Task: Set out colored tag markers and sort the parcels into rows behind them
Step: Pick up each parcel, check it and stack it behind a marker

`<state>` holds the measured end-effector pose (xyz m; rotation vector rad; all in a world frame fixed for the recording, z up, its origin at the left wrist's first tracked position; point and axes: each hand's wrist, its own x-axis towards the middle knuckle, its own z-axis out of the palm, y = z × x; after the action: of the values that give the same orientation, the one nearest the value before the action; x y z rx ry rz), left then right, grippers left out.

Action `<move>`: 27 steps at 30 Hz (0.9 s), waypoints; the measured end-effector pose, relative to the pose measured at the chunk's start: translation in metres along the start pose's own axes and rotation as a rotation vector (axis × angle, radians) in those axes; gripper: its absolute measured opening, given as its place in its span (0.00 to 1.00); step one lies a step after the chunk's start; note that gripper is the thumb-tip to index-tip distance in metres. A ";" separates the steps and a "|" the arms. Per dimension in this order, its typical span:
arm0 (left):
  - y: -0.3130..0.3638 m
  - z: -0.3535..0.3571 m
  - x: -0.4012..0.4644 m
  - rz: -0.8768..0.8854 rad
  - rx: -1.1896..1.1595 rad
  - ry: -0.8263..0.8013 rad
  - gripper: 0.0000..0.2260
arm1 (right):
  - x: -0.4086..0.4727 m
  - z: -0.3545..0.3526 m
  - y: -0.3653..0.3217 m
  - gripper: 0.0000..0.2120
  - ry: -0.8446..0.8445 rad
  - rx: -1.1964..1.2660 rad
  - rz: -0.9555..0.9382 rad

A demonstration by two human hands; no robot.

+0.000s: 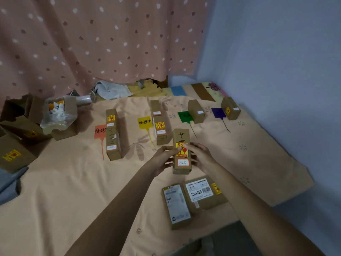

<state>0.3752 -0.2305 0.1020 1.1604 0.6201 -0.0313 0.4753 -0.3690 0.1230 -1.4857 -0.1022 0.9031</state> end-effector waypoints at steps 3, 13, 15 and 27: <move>0.003 0.021 0.033 -0.003 -0.003 0.017 0.37 | 0.028 -0.030 -0.011 0.20 -0.019 -0.014 0.011; 0.017 0.121 0.164 -0.064 -0.078 0.215 0.29 | 0.163 -0.153 -0.052 0.20 -0.143 -0.099 0.135; 0.019 0.140 0.183 -0.065 -0.098 0.250 0.20 | 0.186 -0.173 -0.056 0.22 -0.162 -0.113 0.157; 0.006 0.168 0.283 -0.052 -0.119 0.492 0.07 | 0.287 -0.201 -0.036 0.20 -0.079 -0.233 0.182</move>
<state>0.6872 -0.2909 0.0157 1.0394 1.0715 0.2503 0.8027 -0.3614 -0.0060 -1.6949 -0.1354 1.1275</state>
